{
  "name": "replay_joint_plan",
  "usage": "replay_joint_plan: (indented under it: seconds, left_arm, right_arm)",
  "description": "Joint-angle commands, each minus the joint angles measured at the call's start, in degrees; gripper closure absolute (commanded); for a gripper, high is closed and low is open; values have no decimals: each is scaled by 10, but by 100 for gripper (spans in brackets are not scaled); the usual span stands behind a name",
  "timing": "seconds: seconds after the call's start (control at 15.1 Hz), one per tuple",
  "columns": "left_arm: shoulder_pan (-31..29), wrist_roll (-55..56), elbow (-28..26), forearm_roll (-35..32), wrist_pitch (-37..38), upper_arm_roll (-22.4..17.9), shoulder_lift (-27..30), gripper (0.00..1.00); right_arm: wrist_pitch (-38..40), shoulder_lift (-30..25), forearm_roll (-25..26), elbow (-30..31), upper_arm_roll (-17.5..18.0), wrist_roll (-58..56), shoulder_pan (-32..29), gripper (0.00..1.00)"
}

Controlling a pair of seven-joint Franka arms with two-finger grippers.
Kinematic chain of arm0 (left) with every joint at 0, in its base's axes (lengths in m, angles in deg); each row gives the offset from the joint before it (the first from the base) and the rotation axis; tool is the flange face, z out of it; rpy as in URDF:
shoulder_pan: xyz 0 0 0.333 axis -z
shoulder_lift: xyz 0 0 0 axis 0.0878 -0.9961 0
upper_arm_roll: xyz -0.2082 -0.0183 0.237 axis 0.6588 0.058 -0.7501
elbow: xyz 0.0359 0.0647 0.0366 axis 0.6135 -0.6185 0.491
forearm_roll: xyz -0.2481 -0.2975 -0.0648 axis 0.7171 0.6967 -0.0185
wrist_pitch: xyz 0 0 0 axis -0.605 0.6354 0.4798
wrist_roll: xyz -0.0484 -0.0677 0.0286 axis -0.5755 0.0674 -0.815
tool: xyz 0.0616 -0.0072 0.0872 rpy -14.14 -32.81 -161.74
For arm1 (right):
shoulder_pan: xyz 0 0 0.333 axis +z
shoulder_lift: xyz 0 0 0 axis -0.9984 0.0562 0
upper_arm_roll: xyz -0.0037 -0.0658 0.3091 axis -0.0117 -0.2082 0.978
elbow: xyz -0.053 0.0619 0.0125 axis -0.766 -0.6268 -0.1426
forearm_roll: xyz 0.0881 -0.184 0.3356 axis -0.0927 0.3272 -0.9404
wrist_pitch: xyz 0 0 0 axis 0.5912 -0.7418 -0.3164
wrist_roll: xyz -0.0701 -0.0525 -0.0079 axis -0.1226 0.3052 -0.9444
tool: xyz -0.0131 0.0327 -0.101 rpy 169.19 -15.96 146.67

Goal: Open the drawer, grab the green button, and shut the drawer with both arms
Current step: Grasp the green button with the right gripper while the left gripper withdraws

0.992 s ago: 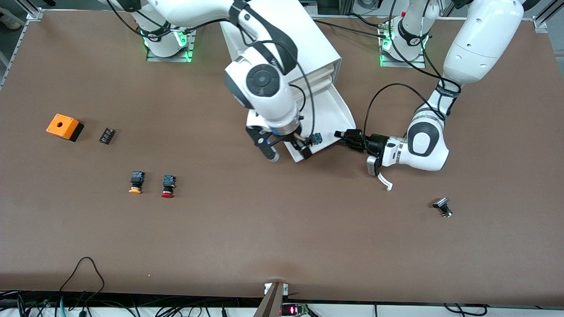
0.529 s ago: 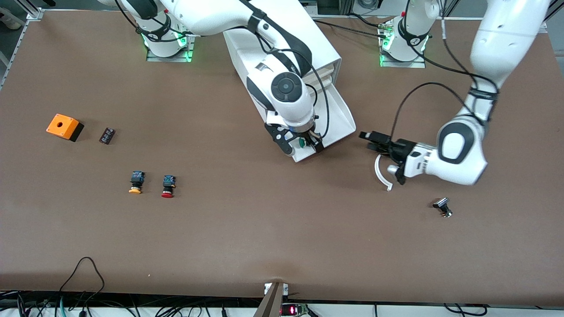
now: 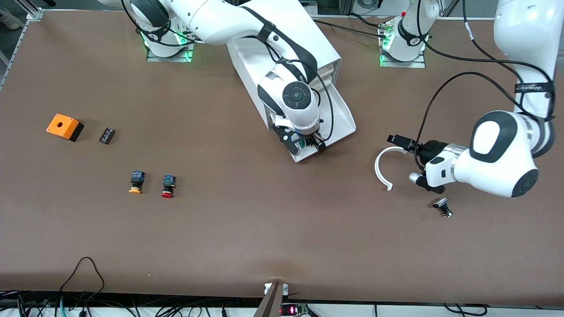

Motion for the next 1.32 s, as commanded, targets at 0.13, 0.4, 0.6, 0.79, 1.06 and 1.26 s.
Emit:
replay_joint_plan:
  seconds: [0.13, 0.4, 0.6, 0.79, 1.06, 1.26]
  left_arm:
    - [13, 30, 94, -135, 69, 2, -1, 0]
    - [42, 24, 154, -229, 83, -1, -13, 0]
    - [42, 18, 167, -231, 61, -3, -13, 0]
    - [38, 58, 150, -228, 25, -4, -12, 0]
    - [41, 157, 67, -226, -54, 0, 35, 0]
    - [35, 161, -65, -226, -167, -1, 102, 0]
  right_arm:
    - [2, 8, -9, -17, -4, 9, 6, 85]
    - [13, -4, -3, -18, -6, 10, 10, 100]
    - [54, -25, -4, -24, -11, -5, -5, 100]
    - [88, -61, -7, -24, -4, -81, -45, 100]
    - [145, -91, -9, -21, -6, -242, -97, 100]
    - [211, -106, -8, -16, -9, -404, -138, 100]
